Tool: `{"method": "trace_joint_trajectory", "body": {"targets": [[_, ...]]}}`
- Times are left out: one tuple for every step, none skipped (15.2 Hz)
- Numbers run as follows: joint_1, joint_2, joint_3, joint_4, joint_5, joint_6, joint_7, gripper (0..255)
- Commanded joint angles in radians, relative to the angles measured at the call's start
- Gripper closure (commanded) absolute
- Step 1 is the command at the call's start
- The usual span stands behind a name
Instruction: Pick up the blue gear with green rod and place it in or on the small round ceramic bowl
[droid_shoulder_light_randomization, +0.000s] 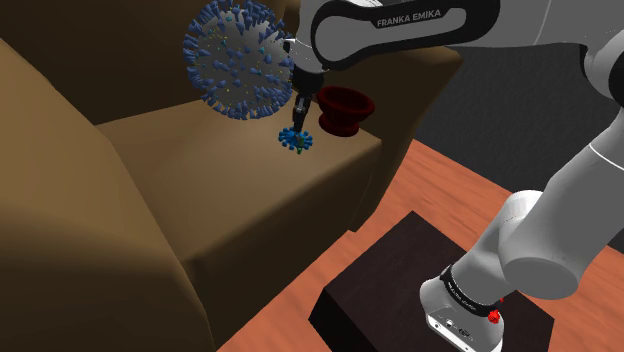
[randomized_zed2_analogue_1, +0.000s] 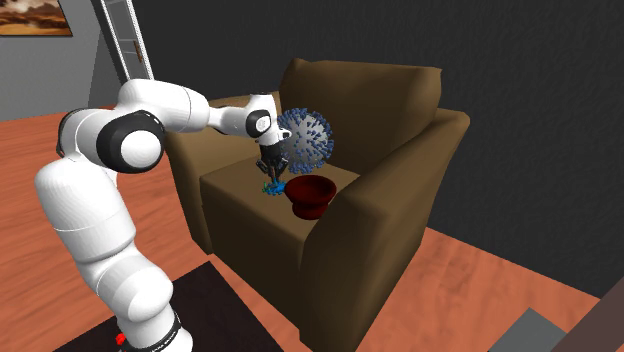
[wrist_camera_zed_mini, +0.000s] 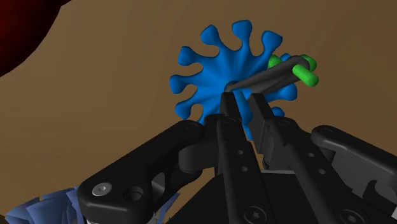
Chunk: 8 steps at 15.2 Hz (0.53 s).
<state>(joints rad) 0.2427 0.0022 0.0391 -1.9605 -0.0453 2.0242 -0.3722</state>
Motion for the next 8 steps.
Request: {"method": "trace_joint_trajectory", "body": {"targets": [[0.0, 0.0, 0.0, 0.0, 0.0, 0.0, 0.0, 255], [0.0, -0.003, 0.0, 0.01, 0.0, -0.013, -0.001, 255], [0.0, -0.006, 0.0, 0.02, 0.001, -0.026, -0.001, 255], [0.0, -0.008, 0.0, 0.031, 0.001, -0.039, -0.002, 255], [0.0, -0.01, 0.0, 0.042, 0.001, -0.052, -0.003, 255], [0.0, -0.012, 0.0, 0.053, 0.002, -0.065, -0.003, 255], [0.0, -0.014, 0.0, 0.065, 0.002, -0.078, -0.004, 255], [0.0, -0.015, 0.0, 0.076, 0.002, -0.092, -0.004, 255]]}}
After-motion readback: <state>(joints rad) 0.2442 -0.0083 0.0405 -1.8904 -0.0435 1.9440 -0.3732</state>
